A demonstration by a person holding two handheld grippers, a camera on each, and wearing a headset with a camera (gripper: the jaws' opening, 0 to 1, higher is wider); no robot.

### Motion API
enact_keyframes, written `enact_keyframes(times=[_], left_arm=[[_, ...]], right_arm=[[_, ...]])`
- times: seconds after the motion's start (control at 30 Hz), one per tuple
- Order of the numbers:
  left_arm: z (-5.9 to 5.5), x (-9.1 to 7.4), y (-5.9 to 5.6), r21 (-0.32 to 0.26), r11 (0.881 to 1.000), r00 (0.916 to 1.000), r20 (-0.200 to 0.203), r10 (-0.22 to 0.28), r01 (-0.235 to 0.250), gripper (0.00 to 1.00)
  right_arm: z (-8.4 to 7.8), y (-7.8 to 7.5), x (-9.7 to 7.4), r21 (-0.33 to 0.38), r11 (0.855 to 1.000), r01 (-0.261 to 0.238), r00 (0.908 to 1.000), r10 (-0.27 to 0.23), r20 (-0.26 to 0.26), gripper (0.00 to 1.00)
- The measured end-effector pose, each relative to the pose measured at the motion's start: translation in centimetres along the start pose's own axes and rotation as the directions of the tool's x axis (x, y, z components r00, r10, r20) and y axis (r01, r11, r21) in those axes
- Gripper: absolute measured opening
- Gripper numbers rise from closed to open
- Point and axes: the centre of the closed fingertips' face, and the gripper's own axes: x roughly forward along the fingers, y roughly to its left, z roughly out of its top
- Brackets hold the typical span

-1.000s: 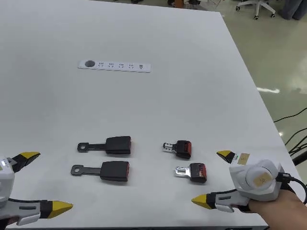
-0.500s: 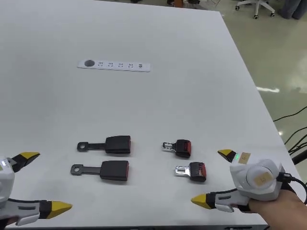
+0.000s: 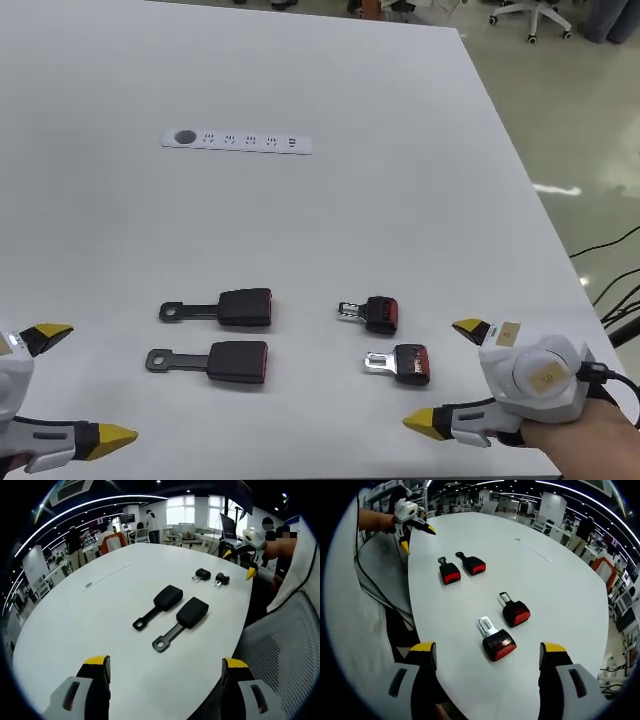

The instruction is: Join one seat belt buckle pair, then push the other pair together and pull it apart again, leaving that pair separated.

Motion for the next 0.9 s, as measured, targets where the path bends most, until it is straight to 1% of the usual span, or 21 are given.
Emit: enact_keyframes(times=[0.07, 0.23, 0.27, 0.37, 0.43, 0.57, 0.67, 0.7, 0.73, 0.77, 0.8, 0.83, 0.87, 0.9], left_arm=[[-0.1, 0.0, 0.2, 0.003, 1.000, 1.0000, -0.004, 0.000, 0.000, 0.94], [0.2, 0.0, 0.2, 0.010, 1.000, 1.0000, -0.007, 0.001, -0.001, 0.93], [0.1, 0.1, 0.4, 0.014, 1.000, 1.0000, -0.006, 0.002, -0.002, 0.93], [-0.1, 0.3, 0.8, 0.015, 1.000, 0.9996, -0.025, 0.013, -0.012, 0.91], [-0.2, 0.4, 0.9, 0.019, 1.000, 0.9994, -0.034, 0.009, -0.009, 0.89], [-0.1, 0.8, 0.8, 0.036, 0.999, 0.9990, -0.044, -0.005, 0.006, 0.89], [0.2, 1.2, 0.8, 0.047, 0.998, 0.9985, -0.046, -0.030, 0.032, 0.86], [0.9, 1.4, 0.4, 0.061, 0.997, 0.9985, -0.013, -0.054, 0.054, 0.84], [1.6, 1.7, 0.0, 0.081, 0.994, 0.9969, 0.009, -0.078, 0.077, 0.81], [1.7, 1.8, -0.2, 0.071, 0.994, 0.9963, -0.002, -0.086, 0.086, 0.79], [2.1, 2.0, -0.6, 0.074, 0.993, 0.9959, -0.012, -0.090, 0.091, 0.79], [2.2, 2.2, -0.8, 0.085, 0.992, 0.9952, -0.021, -0.095, 0.097, 0.79], [2.1, 2.3, -1.0, 0.117, 0.986, 0.9932, -0.029, -0.112, 0.115, 0.78], [2.1, 2.5, -1.2, 0.132, 0.983, 0.9913, -0.040, -0.125, 0.129, 0.76]], right_arm=[[0.1, -0.1, 0.0, -0.004, 1.000, -0.002, 1.0000, 0.002, -0.001, 0.83], [0.2, -0.3, 0.1, -0.017, 1.000, -0.007, 1.0000, 0.007, -0.007, 0.82], [0.2, -0.3, 0.2, -0.019, 1.000, -0.009, 0.9999, 0.009, -0.007, 0.82], [0.2, -0.4, 0.3, -0.023, 1.000, -0.015, 0.9998, 0.014, -0.014, 0.81], [0.2, -0.5, 0.3, -0.030, 0.999, -0.014, 0.9998, 0.014, -0.011, 0.79], [0.1, -0.7, 0.5, -0.049, 0.999, -0.017, 0.9997, 0.016, -0.021, 0.78], [-0.2, -1.1, 0.6, -0.063, 0.998, -0.021, 0.9994, 0.019, -0.030, 0.77], [-0.1, -1.0, 0.6, -0.071, 0.997, -0.030, 0.9991, 0.028, -0.033, 0.75], [-0.2, -0.8, 0.7, -0.076, 0.996, -0.043, 0.9986, 0.040, -0.035, 0.73], [-0.2, -0.6, 0.7, -0.084, 0.995, -0.058, 0.9977, 0.055, -0.041, 0.71], [-0.2, -0.5, 0.8, -0.097, 0.993, -0.063, 0.9972, 0.059, -0.046, 0.70], [-0.3, -0.5, 0.9, -0.106, 0.992, -0.064, 0.9970, 0.059, -0.050, 0.70], [-0.4, -0.5, 1.0, -0.113, 0.991, -0.070, 0.9964, 0.064, -0.055, 0.70], [-0.4, -0.5, 1.1, -0.118, 0.990, -0.077, 0.9958, 0.071, -0.058, 0.68]])
